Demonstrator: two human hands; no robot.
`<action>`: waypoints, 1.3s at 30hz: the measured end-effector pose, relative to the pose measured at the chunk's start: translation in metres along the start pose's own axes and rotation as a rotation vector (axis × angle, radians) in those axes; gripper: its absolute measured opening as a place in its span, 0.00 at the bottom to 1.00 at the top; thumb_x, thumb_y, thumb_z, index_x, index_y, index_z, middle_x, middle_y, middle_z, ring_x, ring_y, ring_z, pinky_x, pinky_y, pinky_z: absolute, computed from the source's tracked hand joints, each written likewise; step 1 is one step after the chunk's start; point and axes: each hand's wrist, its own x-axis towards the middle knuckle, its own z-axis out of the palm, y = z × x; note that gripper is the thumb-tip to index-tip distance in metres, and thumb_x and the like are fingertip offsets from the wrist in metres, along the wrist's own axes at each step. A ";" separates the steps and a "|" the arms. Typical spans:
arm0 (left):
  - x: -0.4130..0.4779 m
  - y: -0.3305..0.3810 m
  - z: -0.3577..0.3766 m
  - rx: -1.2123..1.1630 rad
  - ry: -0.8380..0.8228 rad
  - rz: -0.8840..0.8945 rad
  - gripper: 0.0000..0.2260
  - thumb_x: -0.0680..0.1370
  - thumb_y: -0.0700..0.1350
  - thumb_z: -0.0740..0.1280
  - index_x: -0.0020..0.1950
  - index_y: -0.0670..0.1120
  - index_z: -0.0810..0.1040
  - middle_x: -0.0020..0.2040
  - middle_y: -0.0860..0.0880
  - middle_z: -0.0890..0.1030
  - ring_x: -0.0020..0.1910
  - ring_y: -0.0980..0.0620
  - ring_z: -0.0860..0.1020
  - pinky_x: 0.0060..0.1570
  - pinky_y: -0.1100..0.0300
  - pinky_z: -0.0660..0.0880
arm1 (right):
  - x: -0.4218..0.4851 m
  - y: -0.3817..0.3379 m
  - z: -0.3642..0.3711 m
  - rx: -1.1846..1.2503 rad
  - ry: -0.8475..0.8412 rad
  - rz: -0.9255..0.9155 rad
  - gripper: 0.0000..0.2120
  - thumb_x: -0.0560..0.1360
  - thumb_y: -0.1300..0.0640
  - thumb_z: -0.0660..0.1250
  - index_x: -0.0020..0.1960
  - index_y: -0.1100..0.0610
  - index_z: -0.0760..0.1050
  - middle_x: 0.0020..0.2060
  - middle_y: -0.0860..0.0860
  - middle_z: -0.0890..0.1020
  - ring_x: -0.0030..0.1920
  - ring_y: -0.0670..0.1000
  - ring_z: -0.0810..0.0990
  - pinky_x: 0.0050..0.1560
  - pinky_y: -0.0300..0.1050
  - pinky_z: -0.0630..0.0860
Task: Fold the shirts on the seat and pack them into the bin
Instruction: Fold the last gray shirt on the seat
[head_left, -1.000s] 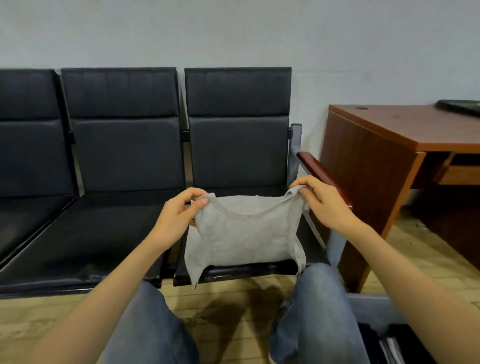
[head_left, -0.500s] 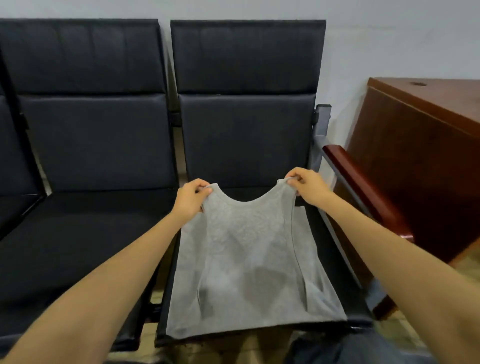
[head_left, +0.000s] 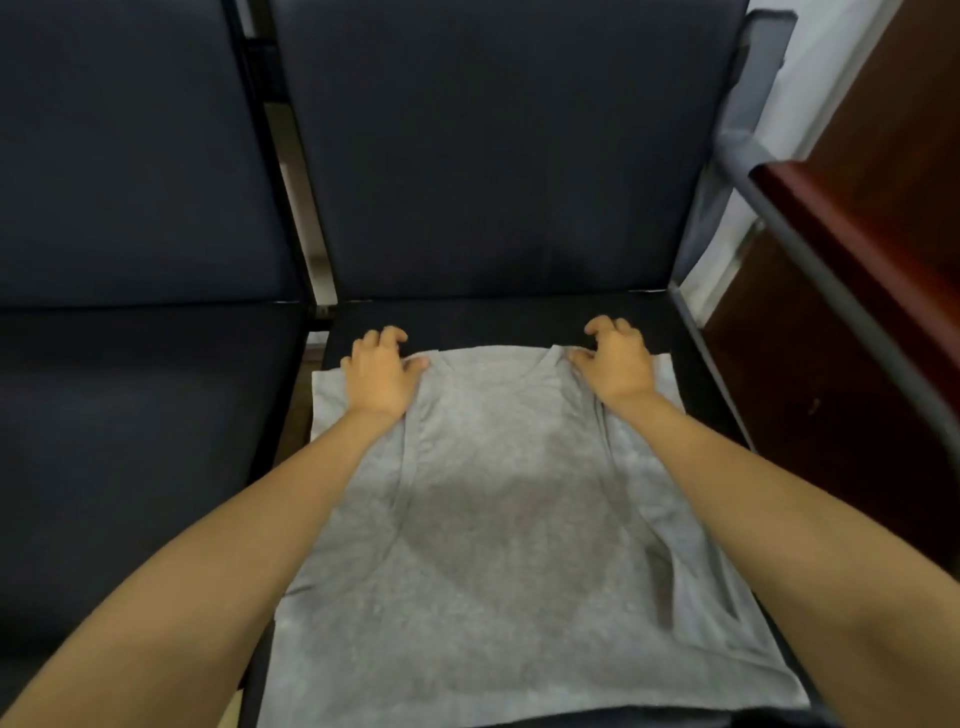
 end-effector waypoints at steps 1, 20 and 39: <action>-0.006 0.001 -0.004 -0.047 0.023 -0.009 0.18 0.77 0.50 0.67 0.64 0.44 0.73 0.61 0.43 0.73 0.62 0.42 0.69 0.60 0.49 0.64 | -0.003 0.000 -0.001 0.036 0.022 0.015 0.18 0.77 0.53 0.66 0.64 0.58 0.71 0.60 0.58 0.72 0.62 0.58 0.70 0.60 0.52 0.71; -0.282 -0.032 -0.046 0.223 -0.466 0.235 0.45 0.63 0.73 0.22 0.77 0.55 0.38 0.77 0.54 0.38 0.75 0.54 0.35 0.72 0.48 0.33 | -0.270 0.091 -0.082 0.027 -0.420 -0.038 0.27 0.71 0.48 0.73 0.64 0.56 0.68 0.56 0.51 0.69 0.60 0.52 0.69 0.59 0.48 0.70; -0.278 -0.014 -0.056 0.148 -0.367 0.262 0.35 0.73 0.66 0.38 0.78 0.52 0.52 0.78 0.49 0.49 0.77 0.52 0.43 0.72 0.53 0.36 | -0.269 0.086 -0.080 0.075 0.079 -0.089 0.12 0.79 0.62 0.60 0.59 0.63 0.75 0.55 0.60 0.77 0.59 0.61 0.72 0.59 0.50 0.70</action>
